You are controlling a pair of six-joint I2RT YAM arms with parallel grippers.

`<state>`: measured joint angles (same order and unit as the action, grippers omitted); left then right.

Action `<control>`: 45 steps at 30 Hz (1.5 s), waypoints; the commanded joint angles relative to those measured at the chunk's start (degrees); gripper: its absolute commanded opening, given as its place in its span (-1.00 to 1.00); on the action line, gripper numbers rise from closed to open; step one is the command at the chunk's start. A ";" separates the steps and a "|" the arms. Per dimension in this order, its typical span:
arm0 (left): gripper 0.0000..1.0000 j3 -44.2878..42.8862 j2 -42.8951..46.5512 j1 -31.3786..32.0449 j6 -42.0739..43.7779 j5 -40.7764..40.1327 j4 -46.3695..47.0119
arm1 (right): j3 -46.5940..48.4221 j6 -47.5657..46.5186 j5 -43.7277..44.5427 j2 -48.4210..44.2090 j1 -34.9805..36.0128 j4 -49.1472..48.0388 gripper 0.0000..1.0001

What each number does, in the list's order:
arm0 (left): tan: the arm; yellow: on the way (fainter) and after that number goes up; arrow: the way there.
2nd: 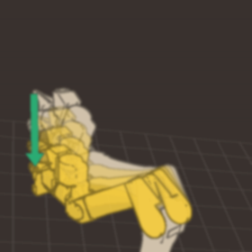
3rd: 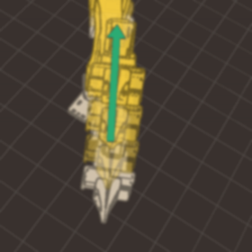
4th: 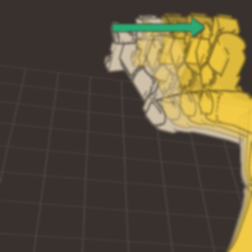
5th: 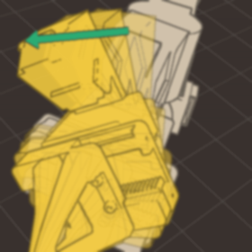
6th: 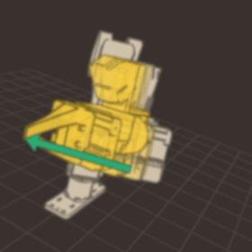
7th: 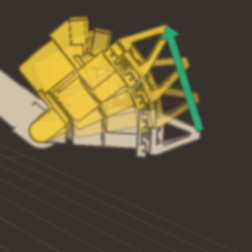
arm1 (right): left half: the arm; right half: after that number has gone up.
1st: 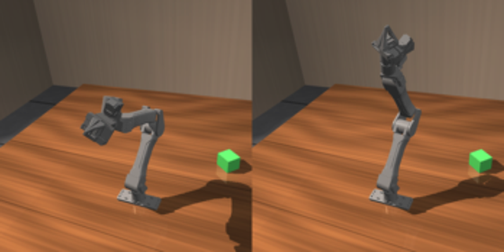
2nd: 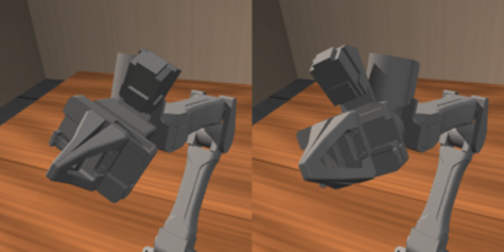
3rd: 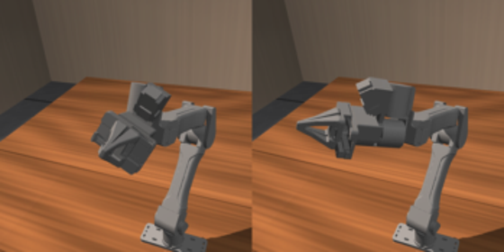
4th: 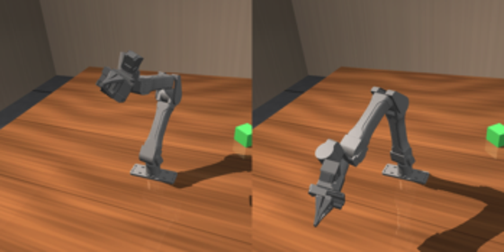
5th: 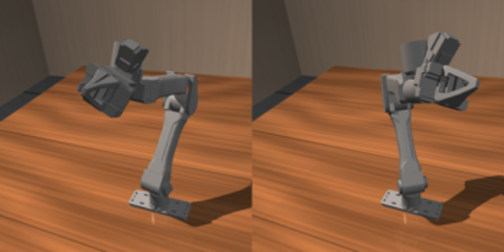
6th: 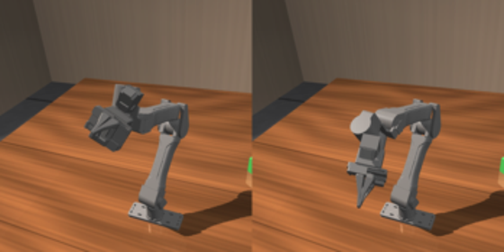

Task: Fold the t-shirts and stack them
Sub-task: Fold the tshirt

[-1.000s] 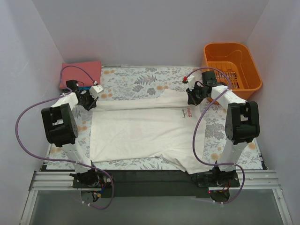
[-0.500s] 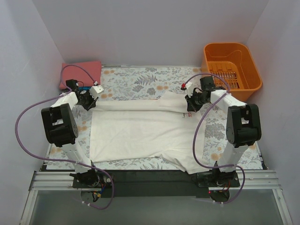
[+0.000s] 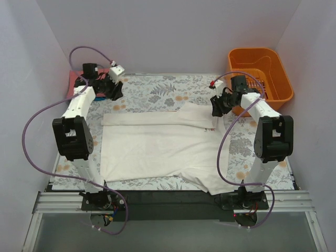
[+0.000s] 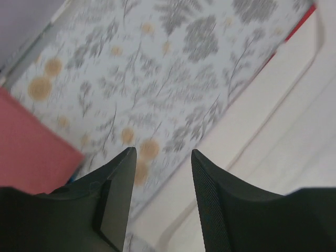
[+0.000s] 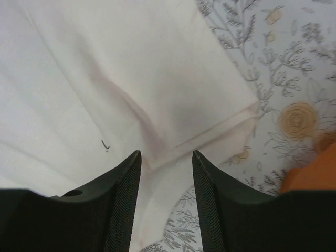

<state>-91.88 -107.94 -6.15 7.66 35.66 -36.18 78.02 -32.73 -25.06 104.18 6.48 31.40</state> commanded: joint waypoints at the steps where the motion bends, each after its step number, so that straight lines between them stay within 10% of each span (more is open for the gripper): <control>1: -0.10 -5.57 -4.63 10.86 -19.05 2.14 5.14 | 6.68 5.12 0.00 0.05 -0.86 -0.98 0.00; 8: 0.10 -16.05 -17.11 23.63 -40.60 -6.73 14.81 | 15.31 11.27 4.93 10.15 -1.65 -4.59 0.02; 34: 0.14 -25.81 -37.95 34.80 -44.75 -14.30 27.22 | 18.14 12.96 6.95 19.39 -2.44 -7.84 -0.11; 45: 0.12 -28.10 -40.95 36.74 -44.31 -15.27 27.83 | 18.13 11.99 3.36 19.22 -2.88 -7.84 -0.71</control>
<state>-119.02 -147.44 30.04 -36.42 20.29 -5.69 94.35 -20.18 -18.94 123.33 4.08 25.08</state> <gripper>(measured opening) 0.570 0.162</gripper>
